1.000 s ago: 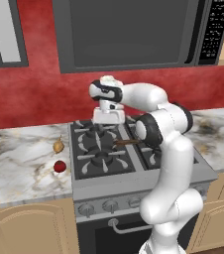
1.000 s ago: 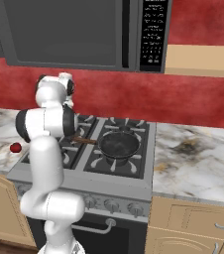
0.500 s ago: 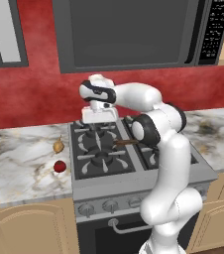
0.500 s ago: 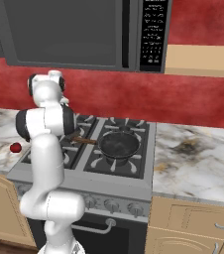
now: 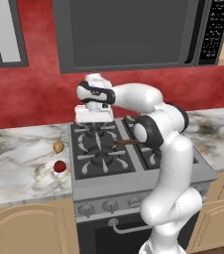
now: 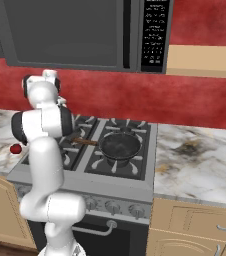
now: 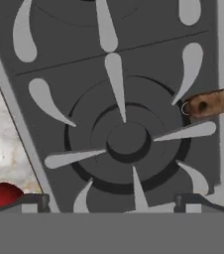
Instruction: Place the pan on the front right burner on the stove. Then place the tomato and the onion in the pan and turn on the front right burner.
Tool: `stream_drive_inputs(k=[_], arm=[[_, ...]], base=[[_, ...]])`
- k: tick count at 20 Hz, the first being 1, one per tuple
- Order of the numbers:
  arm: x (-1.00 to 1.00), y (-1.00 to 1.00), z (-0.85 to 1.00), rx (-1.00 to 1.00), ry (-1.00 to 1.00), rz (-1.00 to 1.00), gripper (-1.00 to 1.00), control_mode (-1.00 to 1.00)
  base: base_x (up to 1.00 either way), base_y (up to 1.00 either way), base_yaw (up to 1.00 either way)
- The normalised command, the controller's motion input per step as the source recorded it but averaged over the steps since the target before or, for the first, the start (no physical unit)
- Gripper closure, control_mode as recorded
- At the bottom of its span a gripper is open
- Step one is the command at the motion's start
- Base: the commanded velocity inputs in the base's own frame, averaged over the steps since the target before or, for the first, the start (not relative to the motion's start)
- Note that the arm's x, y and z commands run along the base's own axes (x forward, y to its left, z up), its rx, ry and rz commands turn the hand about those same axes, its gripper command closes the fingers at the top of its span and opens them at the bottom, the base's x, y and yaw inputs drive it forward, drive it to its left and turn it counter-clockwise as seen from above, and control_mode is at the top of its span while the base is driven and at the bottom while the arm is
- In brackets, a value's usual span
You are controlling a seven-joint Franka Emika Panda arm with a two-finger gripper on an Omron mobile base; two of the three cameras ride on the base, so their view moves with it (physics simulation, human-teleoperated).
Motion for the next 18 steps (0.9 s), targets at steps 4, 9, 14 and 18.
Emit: stream_drive_inputs(k=[4, 9, 14, 18], arm=[[-0.06, 0.35, 0.0, 0.08, -0.19, 0.25, -1.0, -1.0], [-0.02, 0.23, 0.0, 0.1, -0.18, 0.23, -1.0, -1.0], [0.0, 0.31, 0.0, 0.11, -0.13, 0.2, -1.0, -1.0], [0.01, 0.42, 0.0, 0.07, -0.12, 0.2, -1.0, -1.0]], base=[[0.0, 0.0, 0.0], [0.0, 0.0, 0.0], [0.0, 0.0, 0.0], [0.0, 0.0, 0.0]])
